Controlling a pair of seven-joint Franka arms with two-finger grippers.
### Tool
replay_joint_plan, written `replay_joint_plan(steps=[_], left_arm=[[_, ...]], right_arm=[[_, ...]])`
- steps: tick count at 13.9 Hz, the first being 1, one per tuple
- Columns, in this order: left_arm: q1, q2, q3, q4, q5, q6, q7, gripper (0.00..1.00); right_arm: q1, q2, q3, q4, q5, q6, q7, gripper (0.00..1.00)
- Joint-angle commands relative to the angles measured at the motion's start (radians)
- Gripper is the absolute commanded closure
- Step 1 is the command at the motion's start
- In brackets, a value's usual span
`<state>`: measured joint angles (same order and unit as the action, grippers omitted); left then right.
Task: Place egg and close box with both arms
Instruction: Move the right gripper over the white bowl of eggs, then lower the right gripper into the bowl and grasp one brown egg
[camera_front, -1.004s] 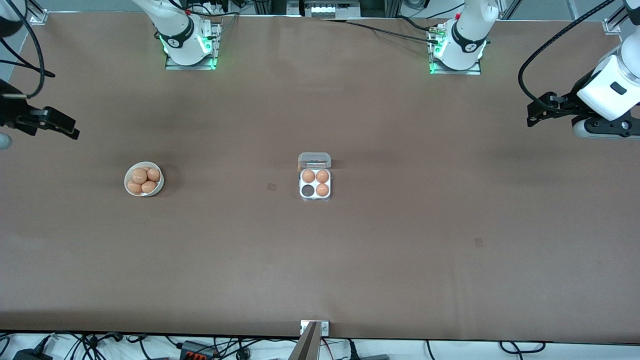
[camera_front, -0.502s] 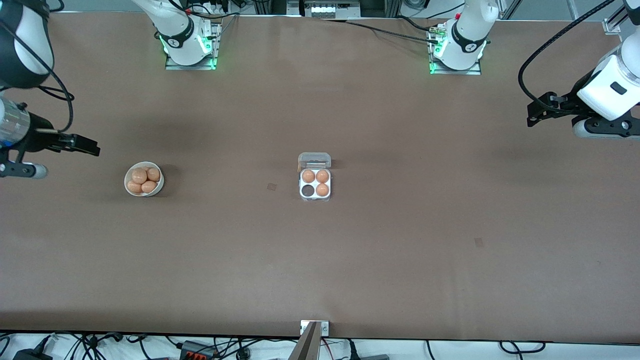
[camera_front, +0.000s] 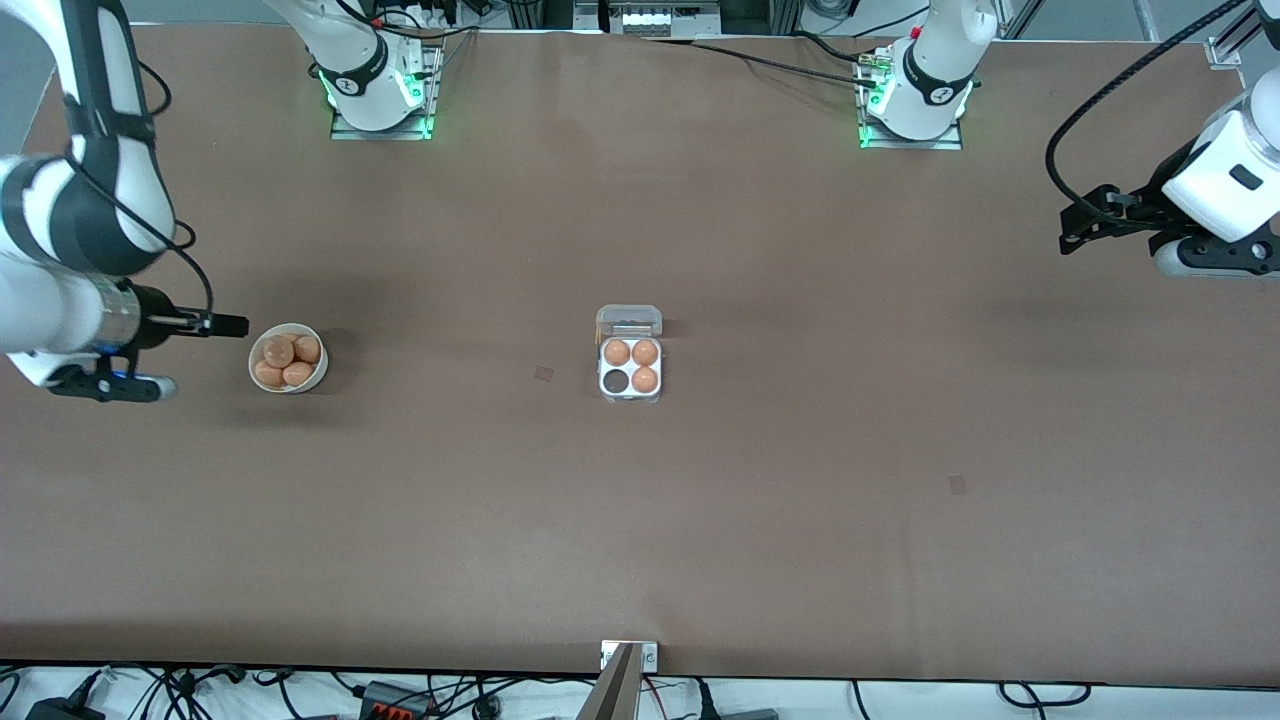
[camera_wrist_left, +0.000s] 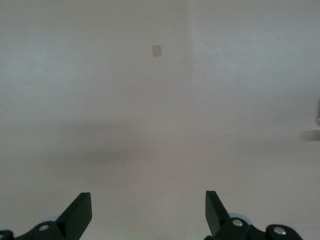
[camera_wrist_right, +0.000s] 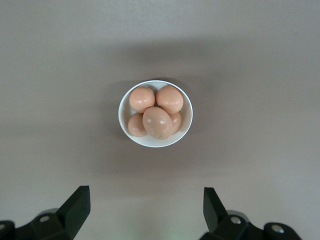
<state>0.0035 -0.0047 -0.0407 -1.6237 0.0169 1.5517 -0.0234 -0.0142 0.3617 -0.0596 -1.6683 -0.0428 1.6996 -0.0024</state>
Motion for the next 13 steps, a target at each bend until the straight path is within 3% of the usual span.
replay_joint_plan(steps=[1,5,13], left_arm=[[0.009,0.008,0.002,0.025,-0.005,-0.024,0.022,0.0],[0.009,0.008,-0.005,0.025,-0.005,-0.024,0.022,0.0],[0.007,0.008,-0.007,0.025,-0.005,-0.022,0.022,0.0]], right_arm=[[-0.009,0.055,0.003,0.004,-0.038,0.032,-0.111,0.0],[-0.03,0.114,0.003,0.001,-0.034,0.035,-0.283,0.0],[-0.03,0.198,0.007,-0.013,-0.034,0.084,-0.3,0.0]])
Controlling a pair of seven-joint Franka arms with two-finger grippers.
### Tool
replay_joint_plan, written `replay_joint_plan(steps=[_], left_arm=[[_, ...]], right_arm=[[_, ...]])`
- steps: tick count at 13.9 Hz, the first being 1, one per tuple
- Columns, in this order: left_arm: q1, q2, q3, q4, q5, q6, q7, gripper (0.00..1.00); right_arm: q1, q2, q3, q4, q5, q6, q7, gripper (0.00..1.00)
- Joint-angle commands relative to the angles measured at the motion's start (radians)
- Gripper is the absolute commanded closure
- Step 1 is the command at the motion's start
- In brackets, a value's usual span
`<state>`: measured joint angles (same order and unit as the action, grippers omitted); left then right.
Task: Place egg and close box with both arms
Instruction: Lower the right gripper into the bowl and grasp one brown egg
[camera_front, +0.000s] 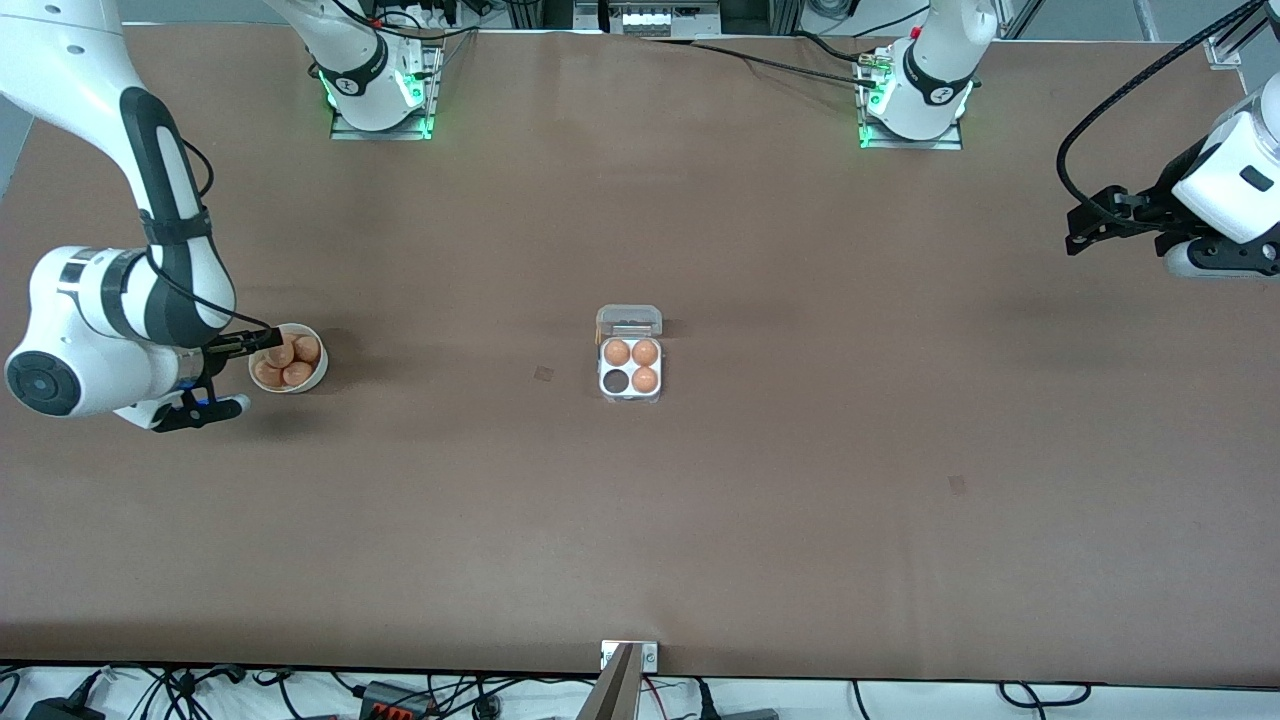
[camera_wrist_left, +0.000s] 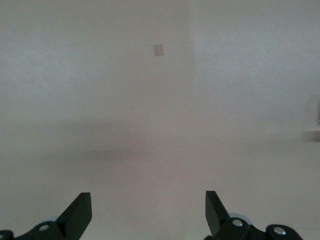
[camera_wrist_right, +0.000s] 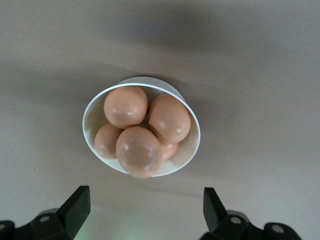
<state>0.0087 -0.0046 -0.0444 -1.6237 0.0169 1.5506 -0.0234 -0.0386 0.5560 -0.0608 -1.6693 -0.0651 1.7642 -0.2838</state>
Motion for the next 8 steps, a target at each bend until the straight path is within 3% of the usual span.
replay_joint_plan(steps=[1,4,6,8], left_arm=[[0.004,0.008,-0.003,0.025,-0.005,-0.021,0.022,0.0],[0.004,0.008,-0.003,0.025,-0.005,-0.021,0.022,0.0],[0.004,0.008,-0.003,0.027,-0.005,-0.021,0.022,0.0],[0.004,0.008,-0.003,0.025,-0.005,-0.023,0.022,0.0]], right_arm=[[-0.003,0.004,0.009,-0.027,-0.012,0.024,-0.018,0.0],[0.0,0.004,0.01,-0.064,-0.01,0.067,-0.018,0.02],[0.005,0.004,0.012,-0.079,-0.01,0.089,-0.015,0.09],[0.005,0.004,0.013,-0.079,-0.01,0.084,-0.011,0.23]])
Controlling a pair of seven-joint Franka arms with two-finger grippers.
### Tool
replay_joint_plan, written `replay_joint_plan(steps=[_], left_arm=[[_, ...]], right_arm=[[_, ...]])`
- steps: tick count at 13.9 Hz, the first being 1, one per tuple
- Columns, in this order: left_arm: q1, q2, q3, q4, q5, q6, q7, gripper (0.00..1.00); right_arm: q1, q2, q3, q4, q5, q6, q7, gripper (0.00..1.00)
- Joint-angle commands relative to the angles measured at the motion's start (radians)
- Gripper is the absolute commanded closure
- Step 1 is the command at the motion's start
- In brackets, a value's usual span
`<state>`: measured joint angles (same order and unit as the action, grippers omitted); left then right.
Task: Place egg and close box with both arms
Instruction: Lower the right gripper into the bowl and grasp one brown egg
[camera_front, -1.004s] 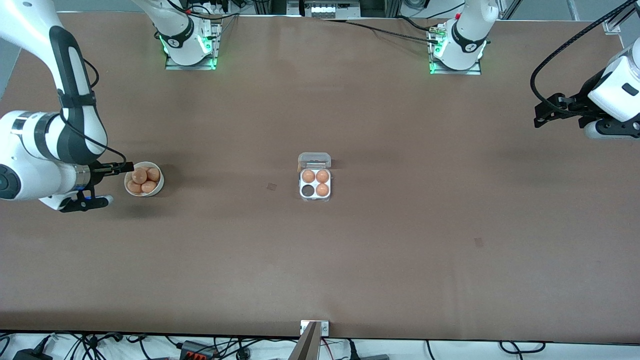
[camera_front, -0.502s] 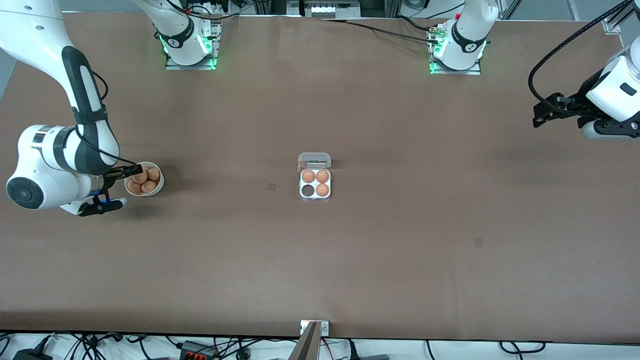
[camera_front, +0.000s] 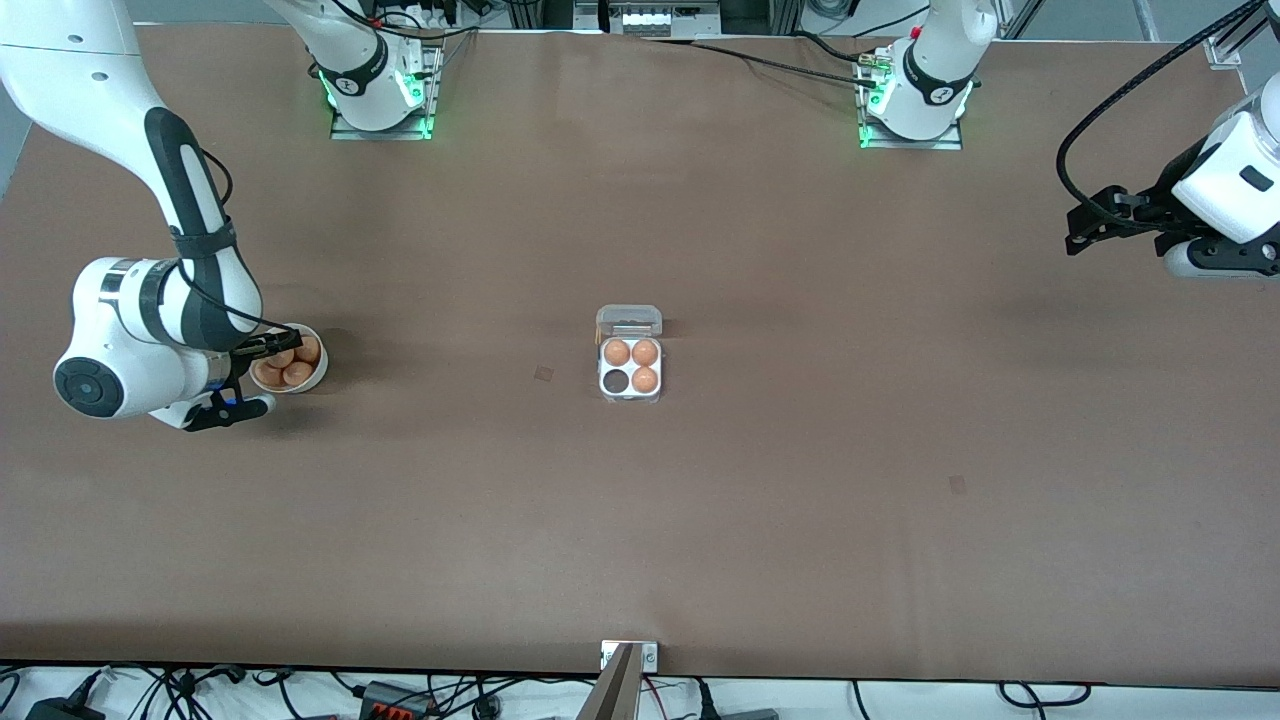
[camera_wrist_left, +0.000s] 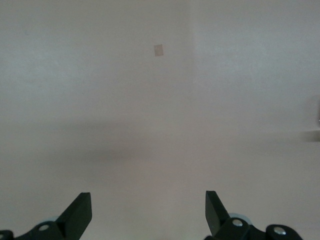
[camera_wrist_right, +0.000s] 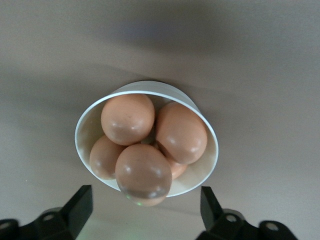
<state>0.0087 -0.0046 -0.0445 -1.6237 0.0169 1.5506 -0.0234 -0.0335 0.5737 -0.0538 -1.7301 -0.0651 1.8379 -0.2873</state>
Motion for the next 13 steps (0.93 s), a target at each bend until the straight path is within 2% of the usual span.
replay_joint_plan(steps=[1,4,13], left_arm=[[0.004,0.008,-0.003,0.027,-0.005,-0.023,0.022,0.0],[0.004,0.008,-0.003,0.027,-0.005,-0.023,0.022,0.0],[0.002,0.008,-0.006,0.027,-0.005,-0.023,0.022,0.0]], right_arm=[[0.0,-0.014,0.006,-0.019,-0.009,0.014,-0.007,0.28],[0.013,-0.014,0.006,-0.014,-0.009,0.017,-0.001,0.37],[0.01,-0.012,0.006,-0.008,-0.002,0.031,0.0,0.39]])
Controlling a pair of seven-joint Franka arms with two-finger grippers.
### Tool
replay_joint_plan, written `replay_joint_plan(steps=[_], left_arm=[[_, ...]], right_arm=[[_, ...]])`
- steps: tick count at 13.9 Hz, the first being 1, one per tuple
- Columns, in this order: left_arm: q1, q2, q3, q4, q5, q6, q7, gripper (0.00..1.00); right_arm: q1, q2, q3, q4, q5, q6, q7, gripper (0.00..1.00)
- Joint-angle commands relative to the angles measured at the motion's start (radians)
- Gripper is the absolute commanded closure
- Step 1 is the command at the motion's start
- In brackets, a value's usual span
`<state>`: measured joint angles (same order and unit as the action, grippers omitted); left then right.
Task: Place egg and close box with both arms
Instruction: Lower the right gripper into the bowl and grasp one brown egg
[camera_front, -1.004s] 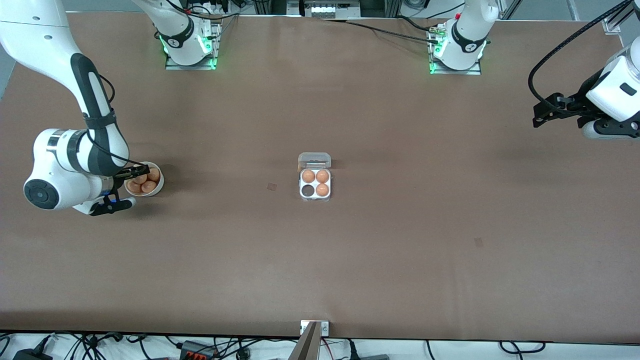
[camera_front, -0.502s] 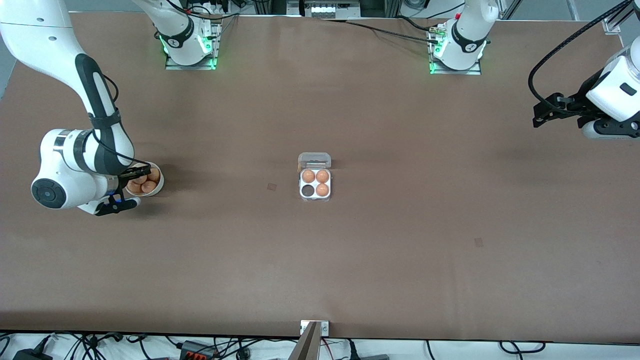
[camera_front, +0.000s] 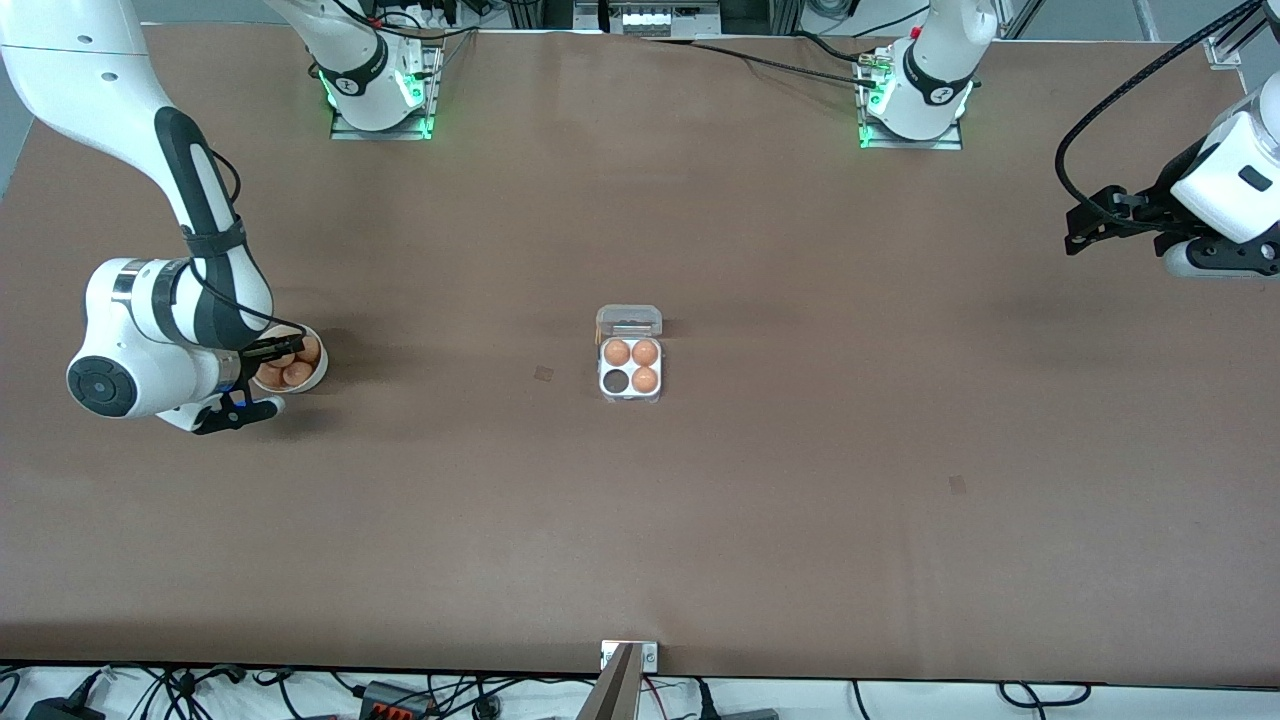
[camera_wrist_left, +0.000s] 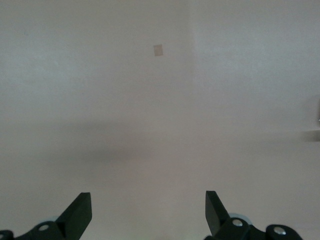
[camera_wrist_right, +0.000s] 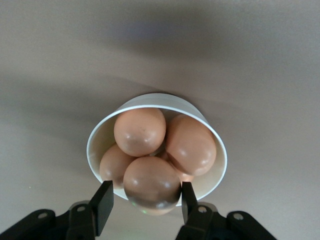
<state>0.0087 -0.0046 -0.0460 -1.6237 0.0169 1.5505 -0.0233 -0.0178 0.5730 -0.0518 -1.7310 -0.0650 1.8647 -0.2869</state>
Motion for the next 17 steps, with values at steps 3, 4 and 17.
replay_joint_plan(steps=[3,4,17], left_arm=[[0.002,0.008,-0.006,0.027,-0.005,-0.023,0.02,0.0],[0.002,0.008,-0.006,0.027,-0.005,-0.023,0.02,0.0],[0.002,0.008,-0.006,0.027,-0.005,-0.023,0.02,0.0]], right_arm=[[-0.004,-0.012,0.004,-0.006,-0.002,0.002,-0.002,0.54],[-0.002,-0.012,0.004,-0.005,-0.002,0.001,-0.002,0.63],[-0.001,-0.047,0.107,0.218,0.143,-0.096,-0.002,0.82]])
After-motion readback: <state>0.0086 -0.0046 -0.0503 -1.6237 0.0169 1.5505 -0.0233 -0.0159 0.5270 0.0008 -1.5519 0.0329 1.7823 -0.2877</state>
